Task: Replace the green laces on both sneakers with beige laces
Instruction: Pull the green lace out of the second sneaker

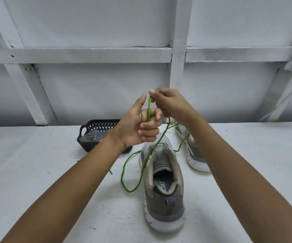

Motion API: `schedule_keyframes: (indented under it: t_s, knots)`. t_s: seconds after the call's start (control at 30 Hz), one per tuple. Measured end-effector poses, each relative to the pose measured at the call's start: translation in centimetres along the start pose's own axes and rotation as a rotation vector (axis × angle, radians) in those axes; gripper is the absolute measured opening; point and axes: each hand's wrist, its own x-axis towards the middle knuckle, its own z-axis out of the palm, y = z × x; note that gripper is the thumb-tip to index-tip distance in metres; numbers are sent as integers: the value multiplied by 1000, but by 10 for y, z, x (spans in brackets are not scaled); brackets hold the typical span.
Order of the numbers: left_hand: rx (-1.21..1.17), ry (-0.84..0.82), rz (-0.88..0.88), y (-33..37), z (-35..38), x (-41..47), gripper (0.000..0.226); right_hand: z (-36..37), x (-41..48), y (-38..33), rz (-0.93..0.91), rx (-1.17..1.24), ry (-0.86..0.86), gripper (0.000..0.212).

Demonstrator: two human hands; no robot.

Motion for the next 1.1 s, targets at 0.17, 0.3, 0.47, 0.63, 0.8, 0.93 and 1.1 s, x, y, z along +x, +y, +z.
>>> schedule_keyframes:
  t_s: [0.17,0.3,0.47,0.63,0.8,0.93,1.1]
  knots:
    - [16,205,171,13,12,8,49,26,-16,45,201,196,-44,29]
    - [-40,455,308,34,-2,7,56,42,-41,49,211,50,-77,38]
    - [-72,608,352,42,-21,1,58,38,-72,21,168,-24,-210,35]
    - [70,679,266,32,-27,-2,49,22,-90,-14,47,12,-408,13]
    - [330,594,55,17,-20,0,50,-1,-68,-48,-151,-240,-185,14]
    - [331,318,-32,2,1,3,68,-10,-28,-46,-204,-324,66,25]
    - [134,105,83,-7,20,10,63,-4,-3,10,-24,-155,78,29]
